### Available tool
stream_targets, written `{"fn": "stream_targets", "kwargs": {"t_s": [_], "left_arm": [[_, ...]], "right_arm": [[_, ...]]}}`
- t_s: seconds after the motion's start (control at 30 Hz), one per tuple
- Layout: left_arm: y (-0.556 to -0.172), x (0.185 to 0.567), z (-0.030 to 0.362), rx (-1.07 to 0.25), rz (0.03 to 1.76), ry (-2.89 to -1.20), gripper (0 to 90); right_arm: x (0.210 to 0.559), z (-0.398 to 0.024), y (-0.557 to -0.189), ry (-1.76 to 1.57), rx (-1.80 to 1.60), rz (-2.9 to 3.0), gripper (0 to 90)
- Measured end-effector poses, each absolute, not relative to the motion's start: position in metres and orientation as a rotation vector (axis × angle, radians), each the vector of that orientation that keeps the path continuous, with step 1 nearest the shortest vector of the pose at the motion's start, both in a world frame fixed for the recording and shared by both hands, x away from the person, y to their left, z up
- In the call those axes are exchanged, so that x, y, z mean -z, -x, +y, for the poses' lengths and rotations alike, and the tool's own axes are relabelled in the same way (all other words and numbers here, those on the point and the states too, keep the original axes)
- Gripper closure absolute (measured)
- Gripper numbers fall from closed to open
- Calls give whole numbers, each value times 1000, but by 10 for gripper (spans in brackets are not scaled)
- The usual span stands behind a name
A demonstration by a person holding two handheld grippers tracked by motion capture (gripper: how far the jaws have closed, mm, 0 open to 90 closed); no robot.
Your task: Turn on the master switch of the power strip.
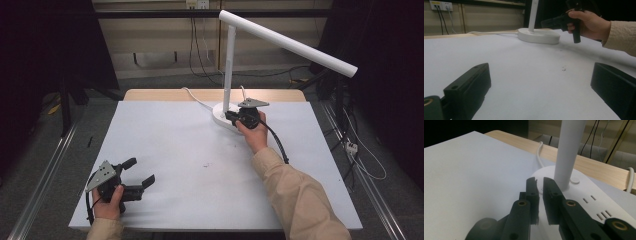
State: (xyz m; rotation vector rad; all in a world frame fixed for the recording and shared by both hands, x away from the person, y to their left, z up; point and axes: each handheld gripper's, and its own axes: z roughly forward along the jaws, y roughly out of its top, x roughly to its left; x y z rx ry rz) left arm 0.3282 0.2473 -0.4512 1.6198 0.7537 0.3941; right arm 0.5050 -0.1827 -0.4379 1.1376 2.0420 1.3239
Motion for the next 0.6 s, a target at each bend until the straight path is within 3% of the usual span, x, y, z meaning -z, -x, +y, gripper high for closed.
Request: {"fn": "stream_targets", "kwargs": {"t_s": [0.6], "left_arm": [[-328, 450, 246, -393, 760, -1609, 26]], "right_arm": [[440, -180, -516, -1153, -1333, 2053, 900]]}}
